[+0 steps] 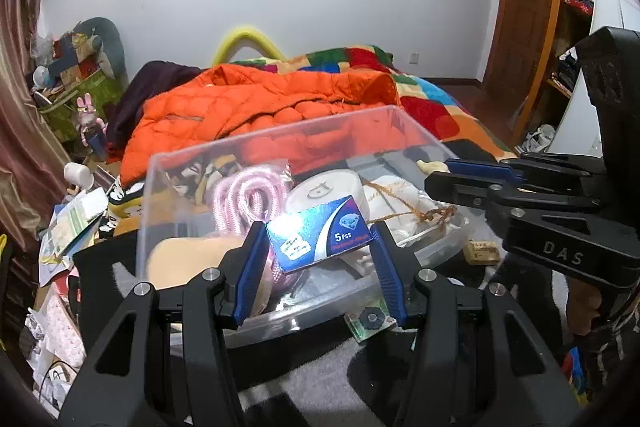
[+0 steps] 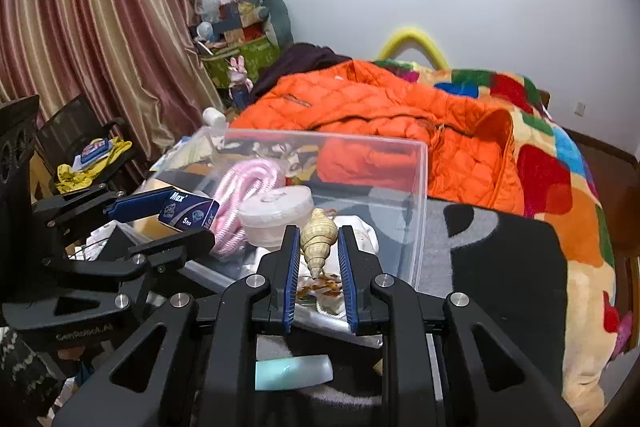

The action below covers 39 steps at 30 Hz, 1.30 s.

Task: Organize objects
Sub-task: 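Drop the card pack with the left tool while the right tool drops the seashell into the box, then grasp the green square packet with the left tool while the right tool grasps the wooden eraser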

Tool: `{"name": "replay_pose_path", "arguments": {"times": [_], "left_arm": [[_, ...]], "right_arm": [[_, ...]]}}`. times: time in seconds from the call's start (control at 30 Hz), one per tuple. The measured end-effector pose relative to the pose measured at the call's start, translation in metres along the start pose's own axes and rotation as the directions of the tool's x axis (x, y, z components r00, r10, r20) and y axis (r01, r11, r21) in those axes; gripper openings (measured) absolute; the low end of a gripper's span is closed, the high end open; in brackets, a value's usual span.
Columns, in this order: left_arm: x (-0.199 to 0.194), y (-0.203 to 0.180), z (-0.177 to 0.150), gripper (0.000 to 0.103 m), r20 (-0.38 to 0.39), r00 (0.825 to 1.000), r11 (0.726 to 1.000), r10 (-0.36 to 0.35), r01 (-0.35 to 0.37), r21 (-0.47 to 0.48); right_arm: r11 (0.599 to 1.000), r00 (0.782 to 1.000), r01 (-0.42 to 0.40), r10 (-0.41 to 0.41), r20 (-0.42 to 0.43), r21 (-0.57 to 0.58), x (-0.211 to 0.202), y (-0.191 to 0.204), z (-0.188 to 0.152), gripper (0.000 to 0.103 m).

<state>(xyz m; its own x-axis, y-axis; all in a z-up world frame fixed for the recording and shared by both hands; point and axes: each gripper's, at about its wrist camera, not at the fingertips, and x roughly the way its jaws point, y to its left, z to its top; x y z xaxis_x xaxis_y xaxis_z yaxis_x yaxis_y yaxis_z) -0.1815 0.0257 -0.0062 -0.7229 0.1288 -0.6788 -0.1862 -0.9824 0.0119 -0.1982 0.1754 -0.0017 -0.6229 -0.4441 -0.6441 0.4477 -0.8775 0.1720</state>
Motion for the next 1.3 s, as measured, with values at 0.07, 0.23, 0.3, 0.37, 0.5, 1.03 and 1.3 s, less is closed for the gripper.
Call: {"name": "replay_pose_path", "arguments": {"times": [0.07,0.23,0.3,0.37,0.5,1.03,1.3], "left_arm": [[0.004,0.0,-0.001,0.052,-0.008,1.0,1.0,-0.003,0.003,0.001],[0.012,0.002,-0.001,0.052,-0.027,1.0,1.0,-0.011,0.01,-0.007],[0.014,0.003,-0.001,0.052,-0.038,0.999,1.0,-0.022,0.021,-0.018],[0.014,0.005,-0.001,0.052,-0.045,0.999,0.999,-0.031,0.03,-0.026],[0.01,0.003,-0.001,0.052,-0.043,0.999,0.999,-0.029,0.028,-0.016],[0.009,0.002,0.003,0.063,-0.064,0.998,1.0,-0.022,0.021,-0.016],[-0.018,-0.01,-0.001,0.063,-0.017,1.0,1.0,-0.02,0.02,0.023]], "right_arm": [[1.0,1.0,-0.001,0.002,-0.016,0.01,0.007,-0.002,-0.001,0.017],[1.0,0.999,-0.003,0.004,-0.045,0.016,0.016,-0.004,-0.003,0.017],[1.0,0.998,-0.006,0.007,-0.059,0.02,0.018,-0.003,-0.003,0.018],[0.999,0.997,-0.009,0.012,-0.077,0.037,0.02,-0.005,-0.002,0.02],[0.999,0.998,-0.016,0.019,-0.066,0.049,0.015,-0.007,-0.001,0.023],[0.999,0.999,0.017,-0.015,-0.04,0.033,-0.007,-0.008,-0.004,0.024],[0.998,0.998,0.049,-0.048,-0.028,0.043,-0.026,-0.017,-0.013,0.025]]}}
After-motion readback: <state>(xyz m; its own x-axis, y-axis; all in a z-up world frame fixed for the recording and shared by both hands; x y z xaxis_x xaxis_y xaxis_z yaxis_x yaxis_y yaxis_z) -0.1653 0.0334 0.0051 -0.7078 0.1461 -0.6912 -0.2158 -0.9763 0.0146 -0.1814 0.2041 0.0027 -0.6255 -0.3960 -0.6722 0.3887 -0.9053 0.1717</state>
